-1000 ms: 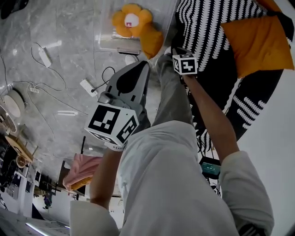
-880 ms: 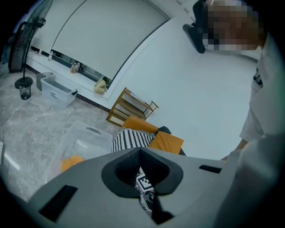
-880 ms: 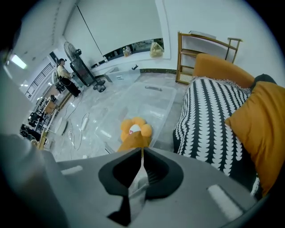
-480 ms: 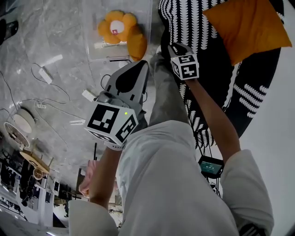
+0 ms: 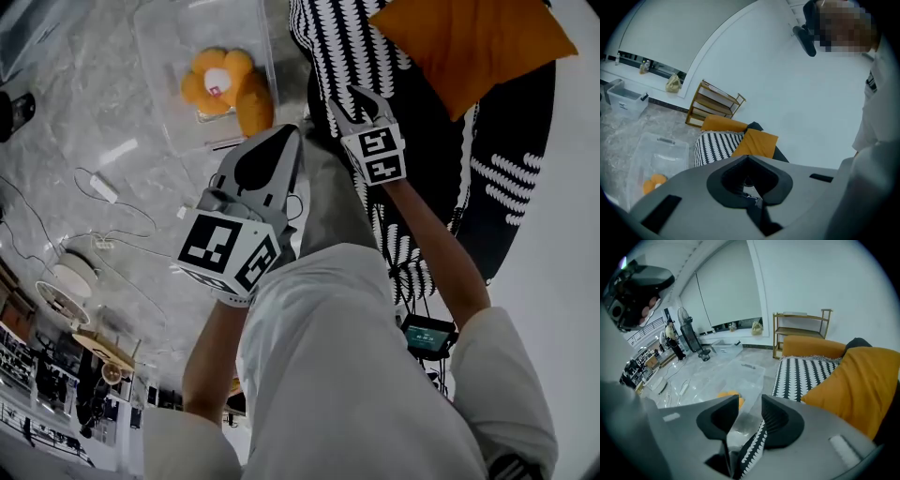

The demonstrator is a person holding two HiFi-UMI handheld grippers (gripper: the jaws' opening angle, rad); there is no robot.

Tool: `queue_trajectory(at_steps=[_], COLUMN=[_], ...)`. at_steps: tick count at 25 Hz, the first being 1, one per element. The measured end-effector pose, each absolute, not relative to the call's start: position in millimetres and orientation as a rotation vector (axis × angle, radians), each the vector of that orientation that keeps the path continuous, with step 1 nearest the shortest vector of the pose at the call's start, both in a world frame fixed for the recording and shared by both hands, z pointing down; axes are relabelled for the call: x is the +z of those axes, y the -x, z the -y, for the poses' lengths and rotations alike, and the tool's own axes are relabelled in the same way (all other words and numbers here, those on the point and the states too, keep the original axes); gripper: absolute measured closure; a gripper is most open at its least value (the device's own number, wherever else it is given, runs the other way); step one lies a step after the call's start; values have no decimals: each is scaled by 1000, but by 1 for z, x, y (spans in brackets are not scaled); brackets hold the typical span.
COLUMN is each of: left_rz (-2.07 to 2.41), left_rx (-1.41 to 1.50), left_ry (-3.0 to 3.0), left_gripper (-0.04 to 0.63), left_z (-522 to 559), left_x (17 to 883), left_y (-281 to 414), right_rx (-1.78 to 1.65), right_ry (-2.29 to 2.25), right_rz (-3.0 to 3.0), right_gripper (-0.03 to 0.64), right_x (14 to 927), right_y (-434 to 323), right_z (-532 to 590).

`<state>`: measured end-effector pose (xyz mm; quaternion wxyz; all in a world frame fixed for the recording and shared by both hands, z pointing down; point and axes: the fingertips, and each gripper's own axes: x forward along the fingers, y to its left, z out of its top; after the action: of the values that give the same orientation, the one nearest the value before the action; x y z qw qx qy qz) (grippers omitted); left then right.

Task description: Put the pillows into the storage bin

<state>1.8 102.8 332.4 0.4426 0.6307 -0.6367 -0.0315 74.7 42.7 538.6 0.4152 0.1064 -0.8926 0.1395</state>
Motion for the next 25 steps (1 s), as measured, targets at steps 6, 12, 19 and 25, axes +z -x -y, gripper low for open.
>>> queue_trajectory(at_steps=[6, 12, 19, 25], left_rz=[1546, 1507, 1444, 1389], left_rx=[-49, -14, 25, 61], left_ry=[-1610, -1660, -1718, -1783], left_gripper=[588, 588, 588, 588], left_z=[-58, -17, 29, 71], left_x=[325, 317, 311, 295], left_y=[-17, -38, -65, -98], right_rx=[399, 446, 484, 536], right_ry=[-341, -431, -562, -733], right_rz=[2307, 2353, 2382, 2367], right_gripper=[451, 448, 440, 425], right_x=[504, 475, 451, 439], right_y=[-89, -111, -138, -183], right_z=[-5, 34, 85, 137])
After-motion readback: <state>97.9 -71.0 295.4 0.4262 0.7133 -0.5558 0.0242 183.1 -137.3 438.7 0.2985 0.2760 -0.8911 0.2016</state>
